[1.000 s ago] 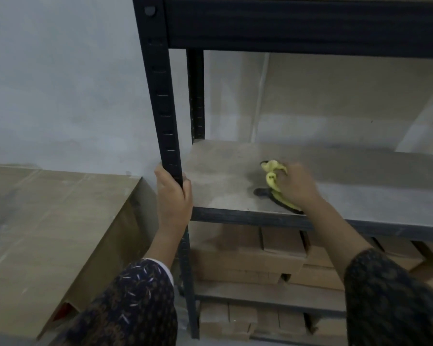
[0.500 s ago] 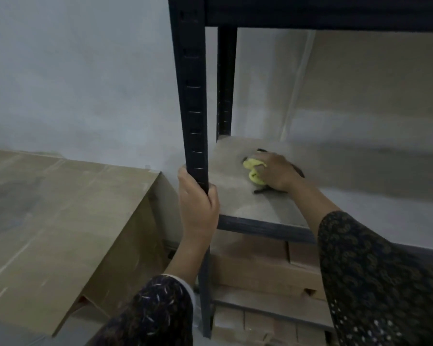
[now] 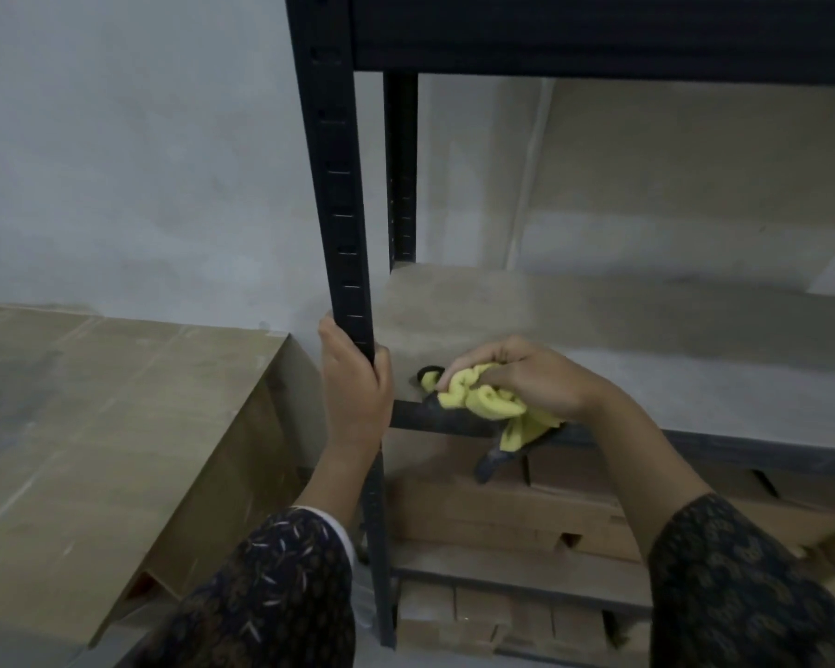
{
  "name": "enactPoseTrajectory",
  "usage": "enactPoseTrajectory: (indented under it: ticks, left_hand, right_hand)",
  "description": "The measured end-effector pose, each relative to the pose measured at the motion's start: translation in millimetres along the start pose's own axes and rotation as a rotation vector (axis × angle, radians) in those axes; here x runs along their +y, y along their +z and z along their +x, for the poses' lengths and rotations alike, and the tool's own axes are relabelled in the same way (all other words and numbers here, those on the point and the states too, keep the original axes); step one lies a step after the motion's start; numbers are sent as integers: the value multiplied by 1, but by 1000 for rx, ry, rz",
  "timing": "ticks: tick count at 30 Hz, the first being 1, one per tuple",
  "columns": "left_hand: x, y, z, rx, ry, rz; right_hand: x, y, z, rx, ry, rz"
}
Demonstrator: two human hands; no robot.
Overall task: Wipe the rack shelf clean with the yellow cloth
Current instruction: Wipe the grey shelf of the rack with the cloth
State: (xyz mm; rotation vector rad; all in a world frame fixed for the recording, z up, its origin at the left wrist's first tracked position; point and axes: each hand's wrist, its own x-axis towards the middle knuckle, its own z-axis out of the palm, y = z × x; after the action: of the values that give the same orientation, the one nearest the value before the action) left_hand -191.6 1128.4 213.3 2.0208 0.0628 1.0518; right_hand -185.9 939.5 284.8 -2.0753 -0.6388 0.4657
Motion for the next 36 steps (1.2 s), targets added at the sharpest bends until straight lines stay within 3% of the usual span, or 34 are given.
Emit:
enactPoseTrajectory:
  ticks: [2,4,6,9,12,15,23,31,36]
  left_hand:
    - [0,0,1,-3,-16,-8]
    - [-1,1,1,-3,-14,-2]
    - [-2,1,1,-1,-11,1]
    - [-5,3,2,10,7,0]
    - [-9,5,3,20,-4,2]
    - [-13,9,4,43,-65,11]
    - [-16,11,6,50,-57,29]
    - [-15,11,4,28,-19,47]
    - [-7,5,3,-3,5,15]
  right_hand:
    - [9,-14,13,276,13,31]
    - [26,-25,38,580,108,-138]
    - [42,-27,61,660,293,-397]
    - [54,-17,89,555,466,-657]
    - [54,-20,117,594,504,-660]
    - [54,-28,150,612,406,-662]
    - [31,-10,207,348,18,-647]
    - [13,11,162,49,-201,-569]
    - [10,25,118,-30,-256,-464]
